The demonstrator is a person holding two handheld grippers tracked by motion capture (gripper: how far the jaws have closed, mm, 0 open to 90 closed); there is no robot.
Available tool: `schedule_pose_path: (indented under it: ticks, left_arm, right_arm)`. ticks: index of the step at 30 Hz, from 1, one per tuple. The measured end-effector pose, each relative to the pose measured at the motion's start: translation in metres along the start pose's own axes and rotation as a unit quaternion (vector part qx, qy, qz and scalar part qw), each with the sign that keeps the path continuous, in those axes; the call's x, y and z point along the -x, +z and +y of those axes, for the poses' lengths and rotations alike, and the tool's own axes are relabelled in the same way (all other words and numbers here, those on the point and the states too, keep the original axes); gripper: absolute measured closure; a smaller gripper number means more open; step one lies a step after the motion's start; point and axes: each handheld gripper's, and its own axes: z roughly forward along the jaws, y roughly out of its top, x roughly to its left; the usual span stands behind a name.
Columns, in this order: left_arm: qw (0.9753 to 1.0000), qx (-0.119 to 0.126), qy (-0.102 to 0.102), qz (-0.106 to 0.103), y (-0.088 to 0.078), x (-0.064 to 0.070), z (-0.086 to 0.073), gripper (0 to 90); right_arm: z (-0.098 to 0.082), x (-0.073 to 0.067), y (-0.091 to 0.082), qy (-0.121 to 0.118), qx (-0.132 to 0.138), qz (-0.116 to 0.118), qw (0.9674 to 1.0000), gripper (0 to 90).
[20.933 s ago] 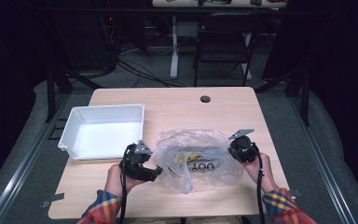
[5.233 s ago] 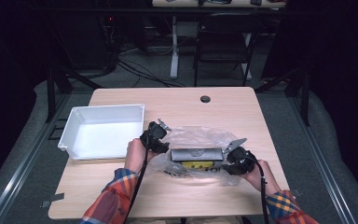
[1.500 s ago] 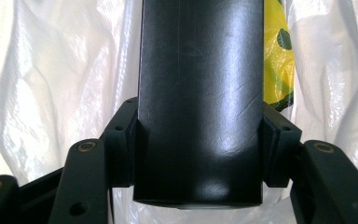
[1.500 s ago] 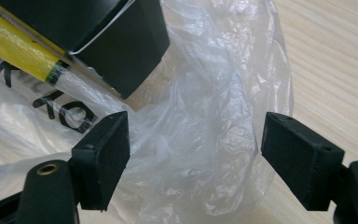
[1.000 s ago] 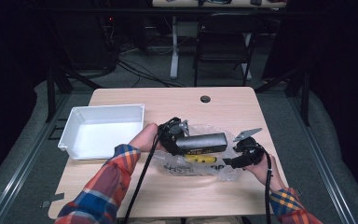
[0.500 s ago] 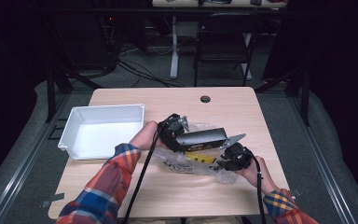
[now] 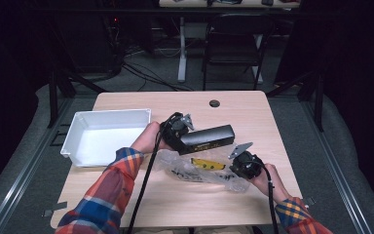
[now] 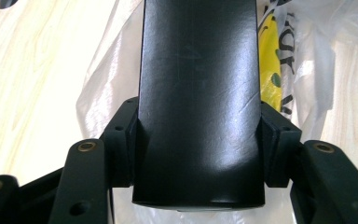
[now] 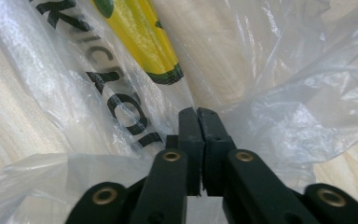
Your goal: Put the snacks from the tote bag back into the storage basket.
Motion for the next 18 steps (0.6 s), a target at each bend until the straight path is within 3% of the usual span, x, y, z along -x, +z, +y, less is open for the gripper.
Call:
schedule_pose_path:
  ticks: [6,8,12,18]
  left_arm:
    - [1.0,0.004,0.005,0.002,-0.012,-0.004,0.002,43.3]
    - [1.0,0.003,0.008,0.002,-0.016,-0.005,0.003,43.2]
    - [0.9999,0.004,0.009,0.006,-0.024,-0.009,0.002,43.2]
    - [0.9999,0.008,0.008,0.009,-0.035,-0.013,-0.002,43.3]
  right_arm:
    - [0.0,0.008,-0.013,0.018,0.021,0.025,0.9993,56.3]
    - [-0.001,0.013,-0.021,0.032,0.035,0.032,0.9984,44.6]
    - [-0.003,0.023,-0.039,0.06,0.069,0.048,0.9946,29.5]
    - [-0.01,0.032,-0.058,0.086,0.101,0.056,0.9895,16.7]
